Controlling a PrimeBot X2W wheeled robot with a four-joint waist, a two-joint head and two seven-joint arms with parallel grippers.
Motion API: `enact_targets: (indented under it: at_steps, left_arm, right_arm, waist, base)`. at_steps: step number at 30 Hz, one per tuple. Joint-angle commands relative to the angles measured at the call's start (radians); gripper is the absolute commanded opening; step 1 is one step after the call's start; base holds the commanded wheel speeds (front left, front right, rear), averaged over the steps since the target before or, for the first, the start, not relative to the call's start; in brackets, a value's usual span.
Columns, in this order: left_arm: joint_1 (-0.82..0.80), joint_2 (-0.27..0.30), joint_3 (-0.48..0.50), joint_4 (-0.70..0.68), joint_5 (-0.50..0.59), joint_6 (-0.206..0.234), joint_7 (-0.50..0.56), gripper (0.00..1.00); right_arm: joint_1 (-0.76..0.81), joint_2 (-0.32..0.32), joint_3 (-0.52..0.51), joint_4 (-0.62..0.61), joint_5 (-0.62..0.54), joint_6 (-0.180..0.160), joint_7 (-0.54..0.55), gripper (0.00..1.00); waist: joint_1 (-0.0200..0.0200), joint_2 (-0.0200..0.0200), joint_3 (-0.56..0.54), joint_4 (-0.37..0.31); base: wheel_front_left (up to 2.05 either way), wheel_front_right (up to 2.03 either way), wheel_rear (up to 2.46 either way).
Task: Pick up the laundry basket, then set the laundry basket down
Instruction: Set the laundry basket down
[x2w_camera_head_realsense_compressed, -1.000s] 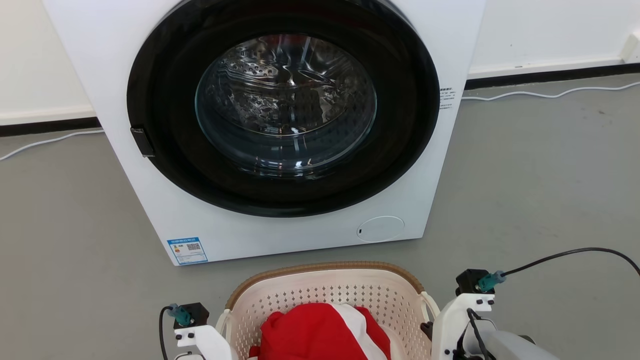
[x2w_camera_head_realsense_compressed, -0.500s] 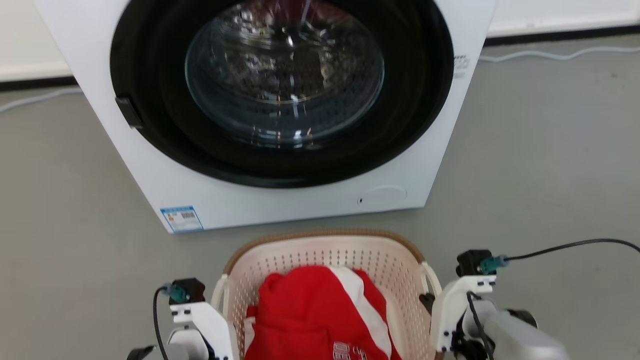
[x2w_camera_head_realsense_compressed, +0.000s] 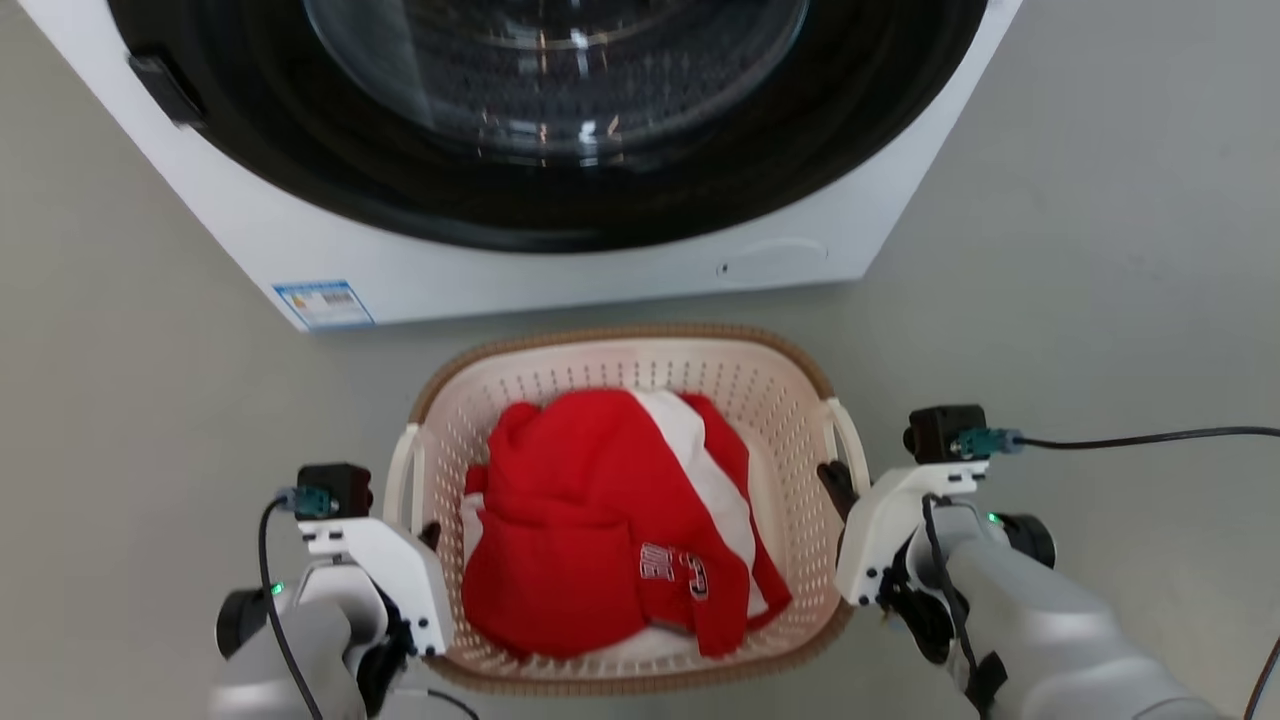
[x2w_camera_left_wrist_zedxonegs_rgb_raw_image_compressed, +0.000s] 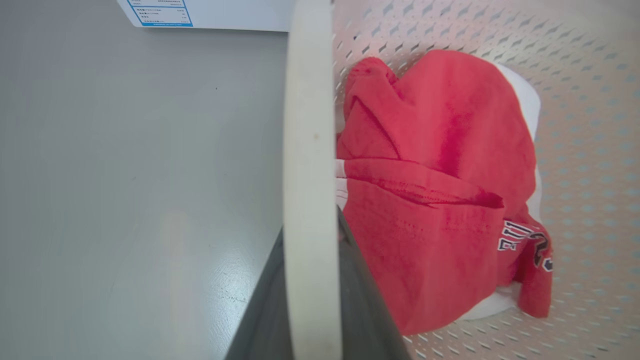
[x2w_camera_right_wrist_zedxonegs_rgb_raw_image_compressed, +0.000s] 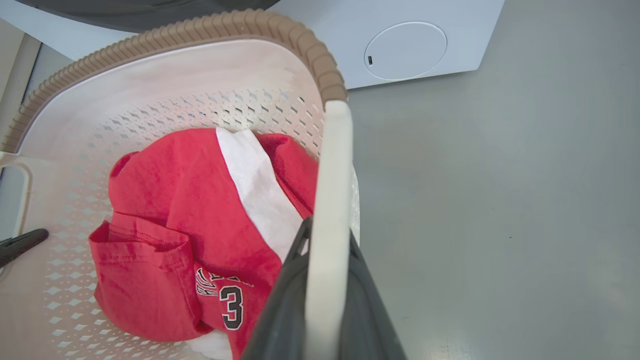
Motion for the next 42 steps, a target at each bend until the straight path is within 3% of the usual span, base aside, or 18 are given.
enact_targets:
  at_steps: [1,9,17,28,35,42]
  left_arm:
    - [-0.066,0.020,0.014,-0.025,0.009,-0.009,-0.030,0.00]
    - [-0.143,0.045,0.008,-0.038,0.013,-0.009,-0.091,0.00]
    - [-0.198,0.061,0.020,-0.055,0.029,-0.009,-0.130,0.00]
    - [-0.249,0.113,0.167,-0.113,0.137,-0.007,-0.132,0.00]
    - [-0.247,0.114,0.260,-0.137,0.227,-0.005,-0.132,0.00]
    - [-0.246,0.099,0.304,-0.126,0.279,-0.007,-0.133,0.00]
  right_arm:
    - [-0.011,0.014,0.009,-0.007,-0.007,0.008,-0.025,0.00]
    - [-0.070,0.024,0.016,0.011,-0.025,0.008,-0.128,0.00]
    - [-0.128,0.029,-0.008,0.020,-0.051,0.008,-0.161,0.00]
    - [-0.171,0.031,-0.188,-0.049,-0.225,0.008,-0.162,0.00]
    - [-0.151,0.033,-0.296,-0.079,-0.339,0.008,-0.162,0.00]
    - [-0.127,0.033,-0.337,-0.103,-0.384,0.008,-0.162,0.00]
  waist:
    - [0.0000,0.0000,0.060,-0.003]
    - [0.0000,0.0000,0.195,-0.005]
    - [0.0000,0.0000,0.305,0.000]
    - [0.0000,0.0000,0.429,-0.007]
    - [0.0000,0.0000,0.483,-0.004]
    - [0.0000,0.0000,0.518,0.001]
  base:
    - [0.00,0.00,0.00]
    - [0.00,0.00,0.00]
    - [0.00,0.00,0.00]
    - [0.00,0.00,0.00]
    - [0.00,0.00,0.00]
    - [0.00,0.00,0.00]
